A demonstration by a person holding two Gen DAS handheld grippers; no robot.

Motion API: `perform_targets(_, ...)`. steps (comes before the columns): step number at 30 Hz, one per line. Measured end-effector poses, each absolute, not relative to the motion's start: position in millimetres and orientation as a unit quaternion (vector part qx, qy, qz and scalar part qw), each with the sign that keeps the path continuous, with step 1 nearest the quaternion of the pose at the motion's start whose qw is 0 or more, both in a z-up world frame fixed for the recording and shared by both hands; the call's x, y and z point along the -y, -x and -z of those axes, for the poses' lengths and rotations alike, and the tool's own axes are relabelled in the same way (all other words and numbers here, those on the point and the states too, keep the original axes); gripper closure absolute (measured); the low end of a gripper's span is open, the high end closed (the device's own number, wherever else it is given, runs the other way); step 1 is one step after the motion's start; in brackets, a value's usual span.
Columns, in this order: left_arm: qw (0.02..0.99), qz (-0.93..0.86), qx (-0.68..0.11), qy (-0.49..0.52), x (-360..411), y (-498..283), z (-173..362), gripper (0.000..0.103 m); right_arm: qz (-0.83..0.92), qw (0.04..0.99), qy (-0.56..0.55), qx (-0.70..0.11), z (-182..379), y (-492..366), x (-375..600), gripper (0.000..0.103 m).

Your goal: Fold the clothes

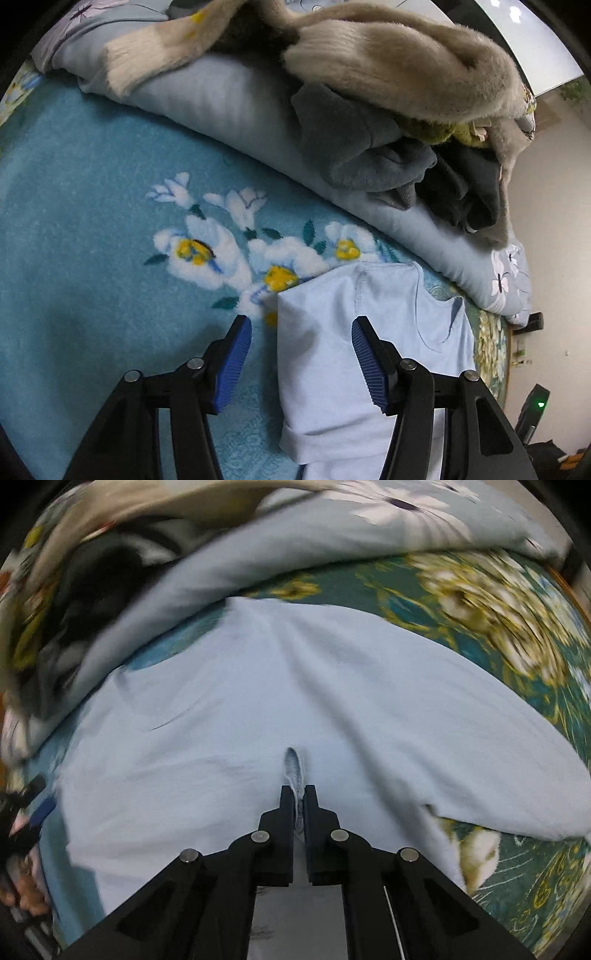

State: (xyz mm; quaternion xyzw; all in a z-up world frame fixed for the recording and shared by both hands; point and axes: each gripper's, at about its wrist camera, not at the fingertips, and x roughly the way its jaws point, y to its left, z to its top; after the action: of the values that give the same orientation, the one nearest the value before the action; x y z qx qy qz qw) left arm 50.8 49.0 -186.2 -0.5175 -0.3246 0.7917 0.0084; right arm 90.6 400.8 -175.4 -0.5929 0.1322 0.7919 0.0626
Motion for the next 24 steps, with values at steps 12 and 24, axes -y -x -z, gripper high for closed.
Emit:
perform_targets(12,0.038,-0.819,0.196,0.539,-93,-30,184,0.042,-0.826,0.103,0.551,-0.061,141,-36,-436,0.1)
perform_targets(24,-0.025,-0.822,0.079,0.563,-109,-26,204,0.042,-0.845,0.109,0.496,-0.17,130,-112,-492,0.069)
